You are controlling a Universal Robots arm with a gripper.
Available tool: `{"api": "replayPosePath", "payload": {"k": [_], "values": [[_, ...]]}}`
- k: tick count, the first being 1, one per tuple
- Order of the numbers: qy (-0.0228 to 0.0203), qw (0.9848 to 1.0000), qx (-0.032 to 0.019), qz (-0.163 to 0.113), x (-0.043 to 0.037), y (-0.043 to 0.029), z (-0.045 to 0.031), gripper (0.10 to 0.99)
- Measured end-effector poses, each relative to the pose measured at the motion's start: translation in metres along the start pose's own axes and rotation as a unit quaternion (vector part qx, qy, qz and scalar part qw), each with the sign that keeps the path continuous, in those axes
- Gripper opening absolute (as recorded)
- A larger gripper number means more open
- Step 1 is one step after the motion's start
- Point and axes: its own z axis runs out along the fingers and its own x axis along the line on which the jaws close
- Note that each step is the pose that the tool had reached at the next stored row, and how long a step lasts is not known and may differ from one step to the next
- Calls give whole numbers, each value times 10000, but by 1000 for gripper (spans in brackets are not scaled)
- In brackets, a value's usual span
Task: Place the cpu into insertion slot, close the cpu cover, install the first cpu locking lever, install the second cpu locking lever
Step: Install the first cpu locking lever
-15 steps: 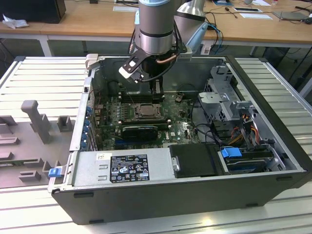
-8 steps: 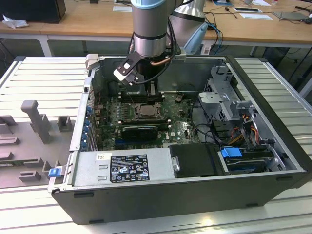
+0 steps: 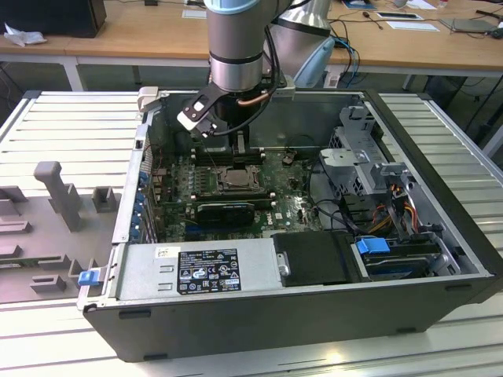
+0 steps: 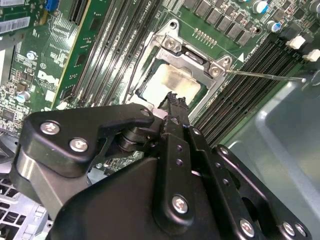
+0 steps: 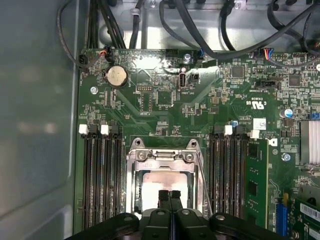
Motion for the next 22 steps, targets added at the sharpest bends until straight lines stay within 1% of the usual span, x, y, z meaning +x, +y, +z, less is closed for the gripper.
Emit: {"api": "replayPosePath", "payload": {"k": [4, 13, 22], "values": [[0, 10000, 0, 1, 0, 2, -37, 106], [0, 10000, 0, 0, 1, 5, -87, 106], [0, 10000, 0, 1, 3, 10, -168, 106]]}}
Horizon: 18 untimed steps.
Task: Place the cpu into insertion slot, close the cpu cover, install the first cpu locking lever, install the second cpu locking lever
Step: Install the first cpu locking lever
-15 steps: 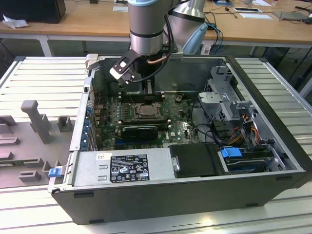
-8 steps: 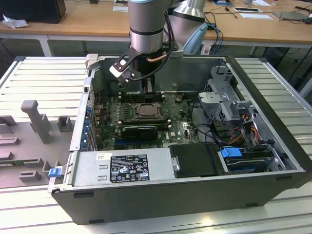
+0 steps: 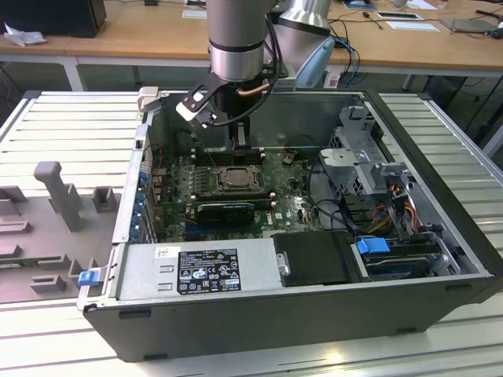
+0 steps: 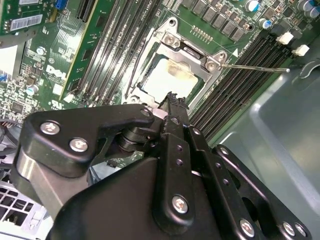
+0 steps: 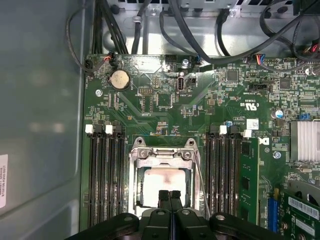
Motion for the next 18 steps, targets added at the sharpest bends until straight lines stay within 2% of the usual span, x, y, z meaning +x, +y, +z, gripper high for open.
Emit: {"api": "replayPosePath", "payload": {"k": [18], "values": [[0, 10000, 0, 0, 4, 13, -201, 106]]}}
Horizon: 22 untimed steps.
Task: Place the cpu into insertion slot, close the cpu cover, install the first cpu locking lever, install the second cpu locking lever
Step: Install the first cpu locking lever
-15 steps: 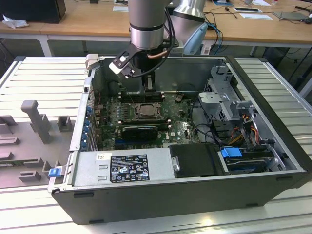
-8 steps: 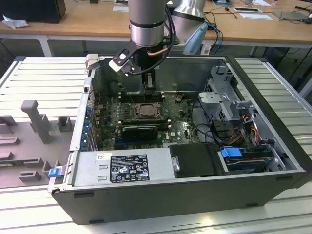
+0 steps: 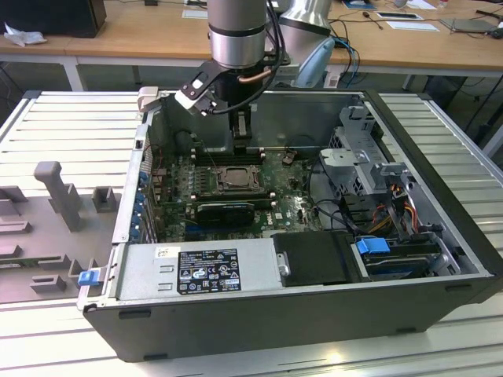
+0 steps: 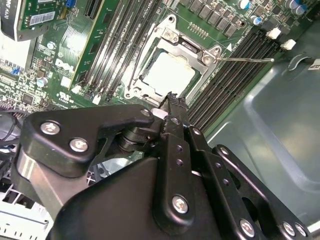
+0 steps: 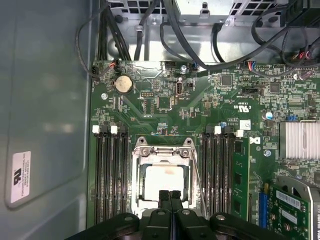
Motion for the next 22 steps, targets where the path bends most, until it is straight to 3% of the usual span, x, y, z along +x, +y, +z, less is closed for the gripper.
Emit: {"api": "replayPosePath", "payload": {"k": [8, 11, 13, 17, 22], "values": [[0, 10000, 1, -1, 2, 8, -118, 106], [2, 10000, 0, -22, 3, 9, -128, 106], [17, 9995, 6, -304, 2, 8, -127, 106], [53, 9963, 21, -863, 2, 7, -111, 106], [86, 9904, 31, -1377, 2, 7, -103, 106]]}}
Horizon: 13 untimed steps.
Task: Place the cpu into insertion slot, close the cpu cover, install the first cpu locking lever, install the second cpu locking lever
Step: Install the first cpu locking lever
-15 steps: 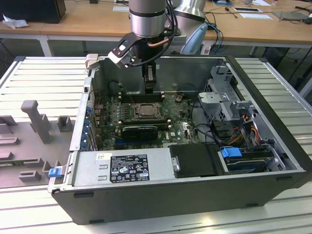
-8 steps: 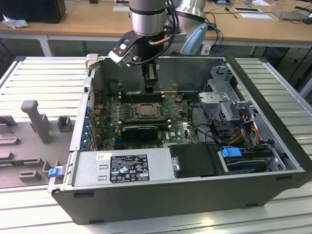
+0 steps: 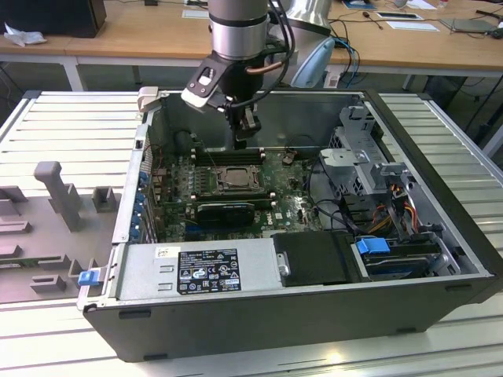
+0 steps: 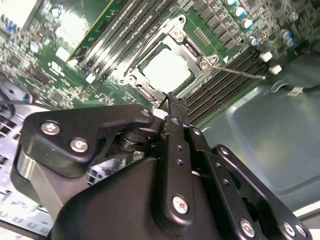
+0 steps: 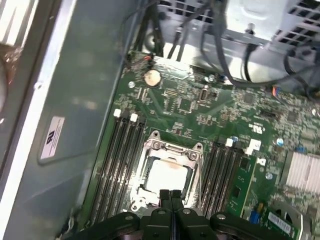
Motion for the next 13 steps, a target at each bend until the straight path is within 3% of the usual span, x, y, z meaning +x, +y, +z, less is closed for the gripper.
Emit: {"api": "replayPosePath", "payload": {"k": [6, 13], "values": [[35, 9984, 11, -569, 0, 0, 1, 106], [64, 9946, 20, -1038, 0, 0, 0, 106]]}}
